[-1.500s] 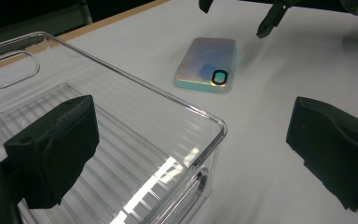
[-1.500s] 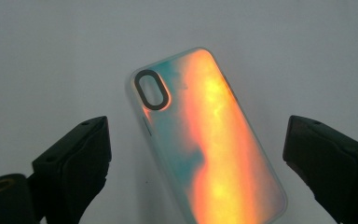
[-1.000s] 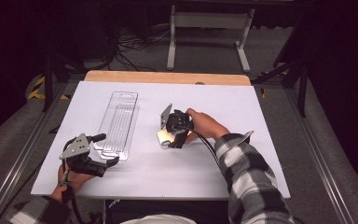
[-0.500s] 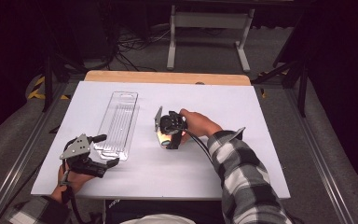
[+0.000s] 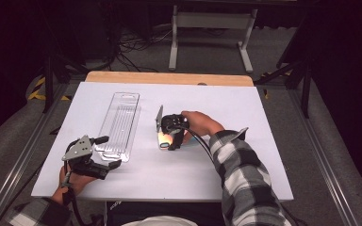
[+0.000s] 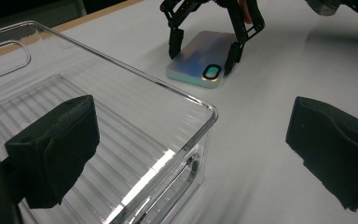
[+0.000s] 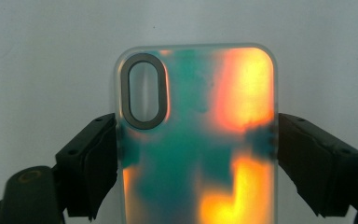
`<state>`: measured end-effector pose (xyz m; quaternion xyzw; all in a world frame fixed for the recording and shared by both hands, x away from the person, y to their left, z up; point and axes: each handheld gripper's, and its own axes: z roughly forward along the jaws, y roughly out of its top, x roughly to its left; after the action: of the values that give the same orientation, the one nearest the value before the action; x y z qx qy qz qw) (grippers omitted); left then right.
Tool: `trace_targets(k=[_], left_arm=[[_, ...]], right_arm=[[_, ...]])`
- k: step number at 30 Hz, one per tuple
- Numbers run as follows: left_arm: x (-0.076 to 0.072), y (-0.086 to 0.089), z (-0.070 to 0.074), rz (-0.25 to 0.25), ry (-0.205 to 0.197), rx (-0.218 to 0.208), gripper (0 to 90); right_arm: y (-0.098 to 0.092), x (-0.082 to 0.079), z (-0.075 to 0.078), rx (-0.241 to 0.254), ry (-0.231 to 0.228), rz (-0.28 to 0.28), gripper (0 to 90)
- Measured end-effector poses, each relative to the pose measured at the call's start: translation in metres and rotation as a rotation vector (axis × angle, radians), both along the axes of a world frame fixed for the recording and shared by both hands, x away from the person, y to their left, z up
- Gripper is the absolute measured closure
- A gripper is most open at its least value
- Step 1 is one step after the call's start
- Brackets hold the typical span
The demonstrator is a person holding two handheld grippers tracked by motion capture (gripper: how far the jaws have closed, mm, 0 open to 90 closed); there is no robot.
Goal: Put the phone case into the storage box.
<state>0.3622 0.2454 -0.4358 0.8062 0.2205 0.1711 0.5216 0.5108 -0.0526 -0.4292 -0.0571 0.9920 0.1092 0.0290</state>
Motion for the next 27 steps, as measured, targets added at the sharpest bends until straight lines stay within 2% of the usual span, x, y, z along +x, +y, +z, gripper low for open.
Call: trace_targets(k=[6, 9, 11, 12, 13, 15, 16, 17, 18, 20, 24, 26, 27], left_arm=[[0.000, 0.000, 0.000, 0.003, -0.002, 0.004, 3.7], [-0.001, -0.001, 0.001, 0.001, -0.002, 0.004, 3.9], [-0.001, -0.001, 0.001, 0.003, -0.003, 0.004, 4.0], [-0.001, -0.001, 0.001, 0.005, -0.006, 0.006, 4.0], [-0.001, -0.001, 0.001, 0.005, -0.006, 0.006, 3.9], [0.000, -0.002, 0.001, 0.008, -0.009, 0.001, 3.9], [0.000, -0.002, 0.001, 0.006, -0.004, 0.005, 4.0], [0.000, -0.002, 0.002, 0.007, -0.004, 0.005, 4.0], [0.000, -0.002, 0.002, 0.007, -0.004, 0.005, 4.0], [0.001, -0.003, 0.002, 0.006, -0.004, 0.005, 3.9], [0.000, -0.003, 0.002, 0.006, -0.009, 0.005, 3.9], [0.001, -0.003, 0.002, 0.012, -0.017, 0.005, 3.9], [0.001, -0.003, 0.002, 0.012, -0.017, 0.005, 4.0]], right_arm=[[-0.005, -0.005, 0.003, 0.004, -0.015, -0.007, 17.5], [-0.014, -0.010, 0.009, 0.072, -0.042, -0.032, 17.5], [-0.017, -0.011, 0.012, 0.089, -0.051, -0.032, 17.5], [-0.022, -0.015, 0.016, 0.126, -0.058, -0.051, 17.5], [-0.022, -0.015, 0.016, 0.126, -0.058, -0.051, 17.5], [-0.033, -0.019, 0.025, 0.212, -0.080, -0.055, 17.5], [-0.040, -0.023, 0.030, 0.251, -0.088, -0.085, 17.5], [-0.044, -0.025, 0.033, 0.275, -0.094, -0.088, 17.5], [-0.044, -0.025, 0.033, 0.275, -0.094, -0.088, 17.5], [-0.052, -0.028, 0.039, 0.329, -0.119, -0.097, 17.5], [-0.064, -0.034, 0.047, 0.413, -0.136, -0.115, 17.5], [-0.071, -0.037, 0.050, 0.452, -0.149, -0.128, 17.5], [-0.071, -0.037, 0.050, 0.452, -0.149, -0.128, 17.5]])
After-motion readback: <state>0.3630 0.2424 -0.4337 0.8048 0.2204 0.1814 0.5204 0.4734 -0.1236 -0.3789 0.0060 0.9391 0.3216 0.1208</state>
